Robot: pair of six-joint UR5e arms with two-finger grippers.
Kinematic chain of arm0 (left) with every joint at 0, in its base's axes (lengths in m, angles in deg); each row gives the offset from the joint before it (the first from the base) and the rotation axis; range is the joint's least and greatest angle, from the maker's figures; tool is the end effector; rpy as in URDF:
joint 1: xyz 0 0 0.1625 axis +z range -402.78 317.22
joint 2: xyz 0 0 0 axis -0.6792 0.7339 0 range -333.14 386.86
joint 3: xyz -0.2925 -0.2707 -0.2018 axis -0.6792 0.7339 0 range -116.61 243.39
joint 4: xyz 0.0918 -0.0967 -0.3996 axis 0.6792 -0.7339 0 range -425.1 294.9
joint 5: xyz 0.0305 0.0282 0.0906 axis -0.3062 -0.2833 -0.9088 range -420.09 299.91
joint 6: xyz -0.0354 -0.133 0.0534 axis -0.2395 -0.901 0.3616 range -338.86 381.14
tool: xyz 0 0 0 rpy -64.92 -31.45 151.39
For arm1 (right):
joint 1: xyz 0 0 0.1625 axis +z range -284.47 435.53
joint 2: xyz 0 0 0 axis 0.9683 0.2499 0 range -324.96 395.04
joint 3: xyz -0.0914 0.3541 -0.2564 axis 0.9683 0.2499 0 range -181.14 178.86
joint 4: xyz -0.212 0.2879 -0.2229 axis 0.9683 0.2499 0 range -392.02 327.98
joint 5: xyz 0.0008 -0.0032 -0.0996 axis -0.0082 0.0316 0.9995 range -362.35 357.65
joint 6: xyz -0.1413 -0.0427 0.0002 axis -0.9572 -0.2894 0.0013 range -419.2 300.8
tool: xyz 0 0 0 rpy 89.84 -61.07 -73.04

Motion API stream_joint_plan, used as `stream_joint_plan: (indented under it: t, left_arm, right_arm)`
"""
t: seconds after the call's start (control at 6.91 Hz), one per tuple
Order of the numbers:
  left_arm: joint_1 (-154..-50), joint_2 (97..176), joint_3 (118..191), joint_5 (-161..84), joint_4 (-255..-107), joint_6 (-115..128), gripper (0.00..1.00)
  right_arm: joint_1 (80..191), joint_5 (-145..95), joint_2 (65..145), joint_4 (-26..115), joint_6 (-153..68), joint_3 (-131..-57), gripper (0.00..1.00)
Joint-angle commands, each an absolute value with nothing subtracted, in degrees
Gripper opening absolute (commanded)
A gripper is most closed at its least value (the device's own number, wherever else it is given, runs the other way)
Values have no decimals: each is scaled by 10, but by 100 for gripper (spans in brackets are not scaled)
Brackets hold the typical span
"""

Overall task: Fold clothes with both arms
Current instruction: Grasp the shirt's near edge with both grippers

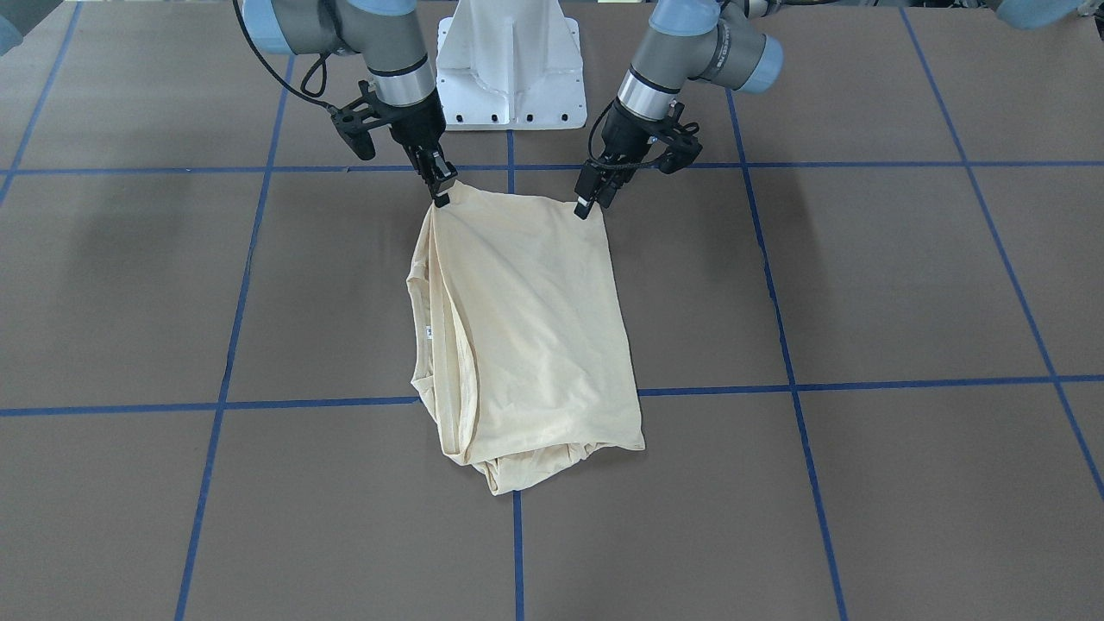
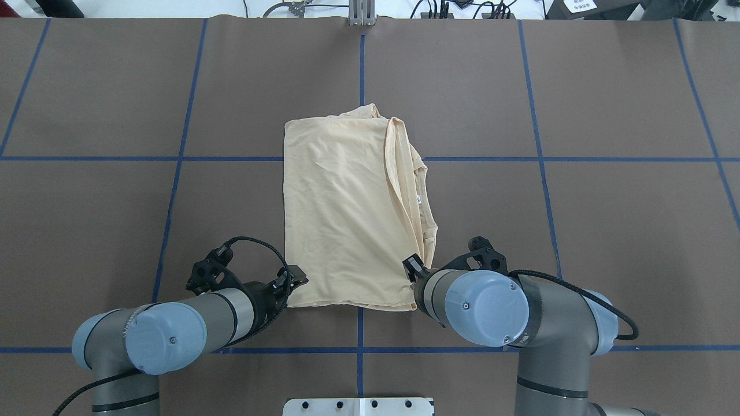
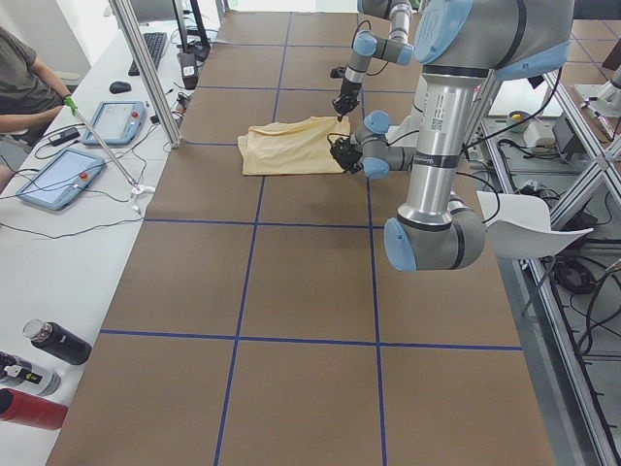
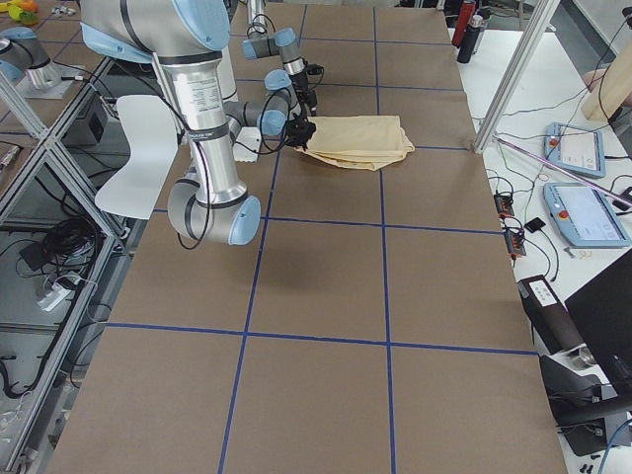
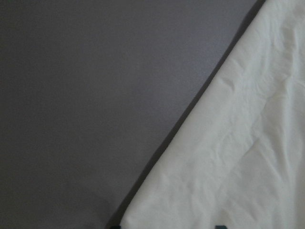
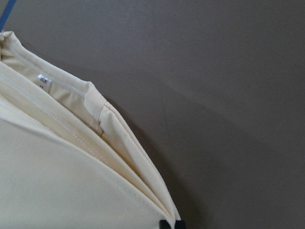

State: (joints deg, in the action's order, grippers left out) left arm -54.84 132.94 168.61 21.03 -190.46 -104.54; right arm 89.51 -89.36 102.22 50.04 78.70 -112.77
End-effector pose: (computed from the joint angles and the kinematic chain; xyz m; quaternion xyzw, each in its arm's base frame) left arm 0.5920 -0.2860 0.3504 -0.0488 0.5495 -0.3759 0.7445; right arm -0.5831 -0.2905 0.3053 -0.1063 -0.4289 0.4711 0.7635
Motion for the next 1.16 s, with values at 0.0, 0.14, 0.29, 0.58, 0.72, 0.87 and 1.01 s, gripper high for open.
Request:
stream_joint_plan:
  t: [0.0, 0.14, 0.29, 0.58, 0.72, 0.87, 1.01]
  left_arm:
    - [-548, 1328, 1685, 211, -1897, -1045, 70]
    - [-548, 1332, 1685, 211, -1890, -1045, 70]
    - [-548, 1329, 1685, 211, -1890, -1045, 68]
    - [-547, 1329, 1684, 212, -1890, -1046, 46]
    - [-546, 1330, 1685, 213, -1890, -1047, 12]
    - [-543, 1330, 1686, 214, -1889, -1047, 0]
    - [-543, 1330, 1687, 214, -1890, -1046, 0]
  right_arm:
    - [895, -894, 1021, 500, 787, -1128, 0]
    - [895, -894, 1022, 500, 787, -1128, 0]
    - [895, -894, 1020, 500, 787, -1128, 0]
    - [893, -894, 1019, 501, 787, -1128, 0]
    - [893, -894, 1020, 501, 787, -1128, 0]
    - [892, -894, 1020, 501, 787, -1128, 0]
    - [891, -893, 1021, 501, 787, -1128, 0]
